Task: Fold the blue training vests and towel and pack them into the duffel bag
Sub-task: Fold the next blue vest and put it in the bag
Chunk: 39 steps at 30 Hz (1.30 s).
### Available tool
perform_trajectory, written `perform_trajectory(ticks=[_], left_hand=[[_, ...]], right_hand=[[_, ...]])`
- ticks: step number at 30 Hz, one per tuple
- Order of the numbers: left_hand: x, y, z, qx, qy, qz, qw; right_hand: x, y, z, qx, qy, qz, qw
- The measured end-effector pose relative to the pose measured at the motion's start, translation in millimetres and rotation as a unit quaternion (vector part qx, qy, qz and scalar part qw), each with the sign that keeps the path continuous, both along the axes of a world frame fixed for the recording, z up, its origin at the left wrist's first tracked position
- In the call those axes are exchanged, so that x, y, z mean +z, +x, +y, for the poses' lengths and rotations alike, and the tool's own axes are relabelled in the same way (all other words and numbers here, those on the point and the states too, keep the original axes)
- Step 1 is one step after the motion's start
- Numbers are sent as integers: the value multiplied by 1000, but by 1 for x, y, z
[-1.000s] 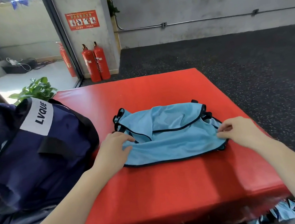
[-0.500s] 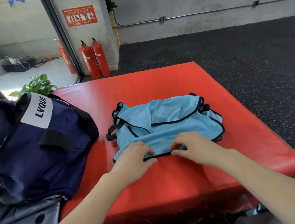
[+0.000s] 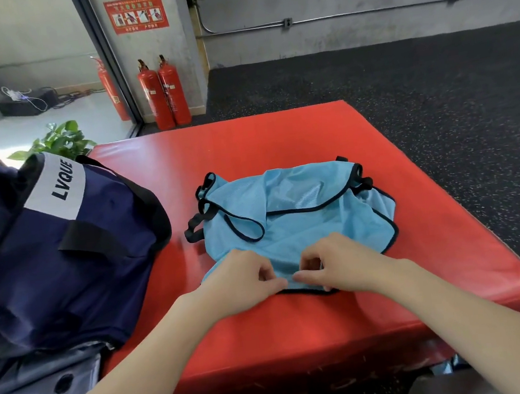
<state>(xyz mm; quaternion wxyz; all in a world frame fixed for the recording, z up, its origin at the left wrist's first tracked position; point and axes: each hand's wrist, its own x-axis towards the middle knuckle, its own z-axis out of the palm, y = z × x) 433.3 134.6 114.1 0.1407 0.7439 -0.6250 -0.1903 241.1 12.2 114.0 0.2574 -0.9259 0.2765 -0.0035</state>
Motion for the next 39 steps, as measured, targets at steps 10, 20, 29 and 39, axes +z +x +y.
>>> perform_trajectory(ticks=[10,20,29,39], left_hand=[[22,10,-17,141,-58,83,985],[25,11,-53,273,-54,336,900],[58,46,-53,254,-276,475,796],[67,37,-44,232,-285,485,794]], right_hand=[[12,27,-8,-100,-43,-80,991],[14,59,-23,-153,-103,-87,979],[18,61,-30,-165,-74,-138,974],[23,85,-3,-145,-53,-225,962]])
